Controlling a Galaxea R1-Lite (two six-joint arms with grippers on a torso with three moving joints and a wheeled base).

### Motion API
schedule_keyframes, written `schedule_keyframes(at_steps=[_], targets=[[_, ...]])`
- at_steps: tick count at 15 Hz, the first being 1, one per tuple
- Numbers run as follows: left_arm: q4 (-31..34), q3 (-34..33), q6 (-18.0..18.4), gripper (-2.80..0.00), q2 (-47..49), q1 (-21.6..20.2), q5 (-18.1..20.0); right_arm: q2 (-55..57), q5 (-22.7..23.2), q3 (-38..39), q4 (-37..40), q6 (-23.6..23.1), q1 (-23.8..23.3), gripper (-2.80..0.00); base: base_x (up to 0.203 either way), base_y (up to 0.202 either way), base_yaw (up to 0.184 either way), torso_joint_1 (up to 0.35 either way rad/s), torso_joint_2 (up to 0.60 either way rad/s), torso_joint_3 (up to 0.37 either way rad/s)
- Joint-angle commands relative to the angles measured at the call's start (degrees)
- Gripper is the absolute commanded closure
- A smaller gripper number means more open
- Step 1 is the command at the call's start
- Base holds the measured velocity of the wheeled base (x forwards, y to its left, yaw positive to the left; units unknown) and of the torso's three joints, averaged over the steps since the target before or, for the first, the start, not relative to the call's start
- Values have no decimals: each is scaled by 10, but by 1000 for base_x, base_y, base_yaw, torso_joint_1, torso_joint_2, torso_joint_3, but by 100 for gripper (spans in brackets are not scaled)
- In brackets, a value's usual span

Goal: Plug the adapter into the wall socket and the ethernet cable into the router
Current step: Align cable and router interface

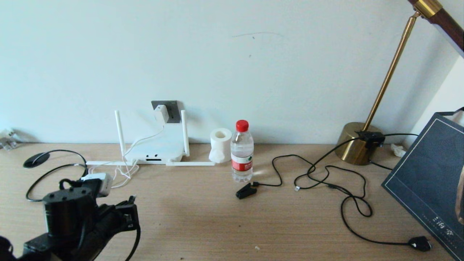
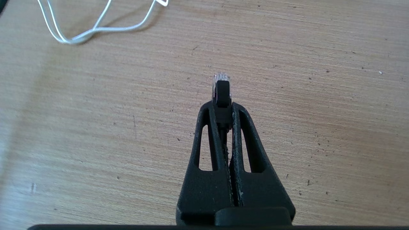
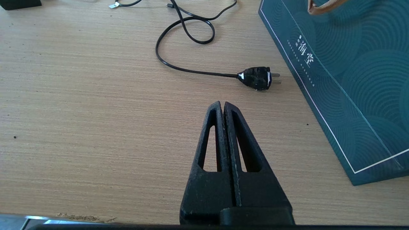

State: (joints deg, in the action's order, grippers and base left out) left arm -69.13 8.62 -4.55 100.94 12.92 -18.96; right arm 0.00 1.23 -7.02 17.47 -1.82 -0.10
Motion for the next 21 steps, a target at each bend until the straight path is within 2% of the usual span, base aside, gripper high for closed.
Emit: schedule_keyframes(at_steps=[1,5,11,15,18,21], targets=[[-4,2,19,0,-6,8,4,1,1,0,1,-7,0,0,0,0,0,0,0,0],[-5,-27,-1,0,-11,9,32,1,0,0,1,-1,0,0,0,0,0,0,0,0],[-6,-42,-13,0,-35,11,32,1,0,0,1,-2,0,0,0,0,0,0,0,0],[-29,-50,-13,0,-28,12,33,0,0,0,1,-2,0,0,0,0,0,0,0,0],[-38,-32,-29,0,-14,16,38,1,0,0,1,-2,0,0,0,0,0,0,0,0],[-66,-20,-27,0,19,18,36,1,0,0,1,-2,0,0,0,0,0,0,0,0]])
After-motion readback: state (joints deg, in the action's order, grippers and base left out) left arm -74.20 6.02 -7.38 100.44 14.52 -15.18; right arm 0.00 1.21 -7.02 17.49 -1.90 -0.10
